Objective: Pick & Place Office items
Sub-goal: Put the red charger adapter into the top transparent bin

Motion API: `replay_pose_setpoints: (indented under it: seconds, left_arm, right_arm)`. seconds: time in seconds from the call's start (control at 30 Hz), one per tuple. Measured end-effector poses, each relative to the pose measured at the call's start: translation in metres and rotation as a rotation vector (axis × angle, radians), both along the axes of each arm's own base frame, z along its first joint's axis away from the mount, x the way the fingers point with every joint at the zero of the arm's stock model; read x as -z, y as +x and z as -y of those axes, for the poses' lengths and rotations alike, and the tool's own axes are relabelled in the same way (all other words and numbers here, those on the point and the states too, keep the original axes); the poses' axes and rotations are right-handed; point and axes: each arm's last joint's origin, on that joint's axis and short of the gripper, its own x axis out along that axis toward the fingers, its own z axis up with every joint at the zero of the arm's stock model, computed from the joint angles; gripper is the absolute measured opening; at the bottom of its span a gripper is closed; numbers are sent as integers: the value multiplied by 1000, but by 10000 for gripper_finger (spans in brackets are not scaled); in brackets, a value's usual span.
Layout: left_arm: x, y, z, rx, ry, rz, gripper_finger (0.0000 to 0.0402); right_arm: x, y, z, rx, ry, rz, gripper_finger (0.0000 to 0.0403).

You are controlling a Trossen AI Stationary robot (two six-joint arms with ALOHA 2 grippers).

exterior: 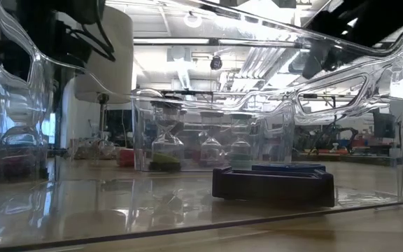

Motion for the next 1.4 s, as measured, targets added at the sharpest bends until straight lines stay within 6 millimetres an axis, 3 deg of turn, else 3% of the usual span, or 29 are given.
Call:
replay_pose_setpoints:
  seconds: [0.23, 0.5, 0.7, 0.93, 1.23, 1.4]
  left_arm:
    - [1, 3, -15, 164, -61, -96, 321]
    - [2, 1, -23, 298, -397, -167, 321]
    - [2, 0, -30, 511, -406, -235, 321]
    - [4, 0, -31, 801, -348, -385, 321]
    - [21, 10, -16, 1191, -289, -656, 321]
    - [35, 18, -9, 1248, -295, -768, 321]
  right_arm:
    - [-5, 10, 1, 125, 133, 95, 362]
    - [-18, 19, -17, 158, 327, 276, 362]
    - [-29, 26, -38, 135, 428, 457, 362]
    - [-23, 31, -54, 157, 442, 551, 362]
    - [-10, 42, -58, 210, 452, 590, 362]
    - [-6, 44, -58, 222, 440, 592, 362]
